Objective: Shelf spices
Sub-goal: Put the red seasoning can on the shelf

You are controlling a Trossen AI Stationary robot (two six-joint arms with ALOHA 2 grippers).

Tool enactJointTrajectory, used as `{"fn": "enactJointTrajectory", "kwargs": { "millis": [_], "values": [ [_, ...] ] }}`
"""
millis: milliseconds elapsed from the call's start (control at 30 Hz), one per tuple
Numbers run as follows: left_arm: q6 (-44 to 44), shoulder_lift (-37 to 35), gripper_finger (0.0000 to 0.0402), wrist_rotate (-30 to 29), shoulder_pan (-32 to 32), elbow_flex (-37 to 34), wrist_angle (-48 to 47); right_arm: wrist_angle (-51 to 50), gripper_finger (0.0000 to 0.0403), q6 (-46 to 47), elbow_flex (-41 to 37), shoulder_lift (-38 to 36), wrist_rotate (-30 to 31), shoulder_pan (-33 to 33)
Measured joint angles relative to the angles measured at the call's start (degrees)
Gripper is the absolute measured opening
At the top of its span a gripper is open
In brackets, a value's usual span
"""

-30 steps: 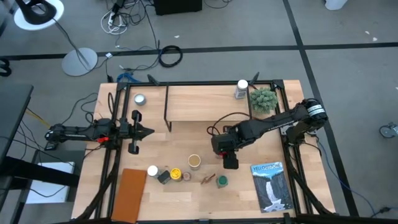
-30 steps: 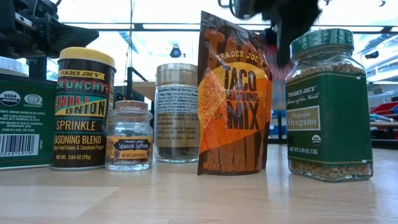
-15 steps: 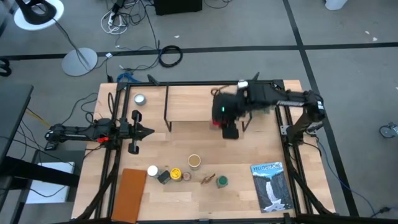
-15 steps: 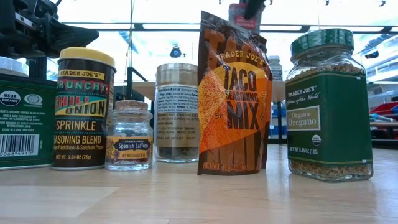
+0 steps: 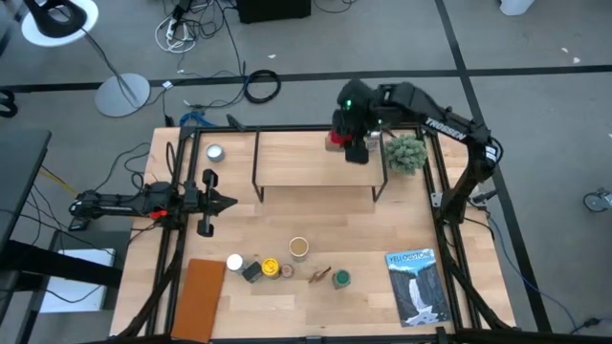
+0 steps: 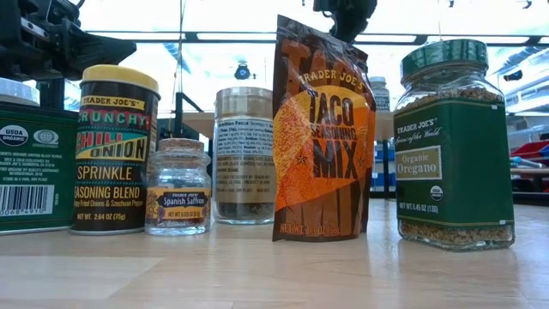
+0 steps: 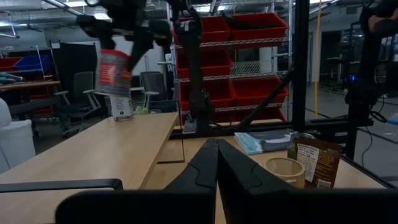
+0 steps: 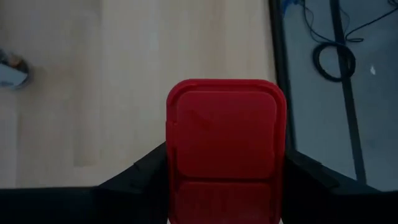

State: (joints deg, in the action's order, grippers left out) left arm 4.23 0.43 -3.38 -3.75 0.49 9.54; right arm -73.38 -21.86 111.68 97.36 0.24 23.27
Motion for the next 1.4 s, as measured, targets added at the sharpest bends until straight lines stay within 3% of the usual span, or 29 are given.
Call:
{"fn": "enactJointTrajectory", "kwargs": {
  "millis": [200,333,700,1067,1400],
  "values": [
    [0.0,0.0,0.0012,0.0,0.0,0.0,0.0,0.6,0.0220,-2.3,0.0,1.9,-5.2,6.3],
    [0.0,0.0,0.0012,0.0,0.0,0.0,0.0,0.0,0.0216,-2.4,-0.1,4.6,-7.5,7.2],
    [0.0,0.0,0.0012,0.0,0.0,0.0,0.0,-6.3,0.0216,-7.6,-0.1,8.7,-3.9,7.5],
    [0.0,0.0,0.0012,0.0,0.0,0.0,0.0,-8.8,0.0248,-7.8,-0.1,8.4,-6.8,8.5],
    [0.0,0.0,0.0012,0.0,0.0,0.0,0.0,-8.4,0.0240,-7.4,-0.1,8.4,-8.0,7.3]
  ]
}}
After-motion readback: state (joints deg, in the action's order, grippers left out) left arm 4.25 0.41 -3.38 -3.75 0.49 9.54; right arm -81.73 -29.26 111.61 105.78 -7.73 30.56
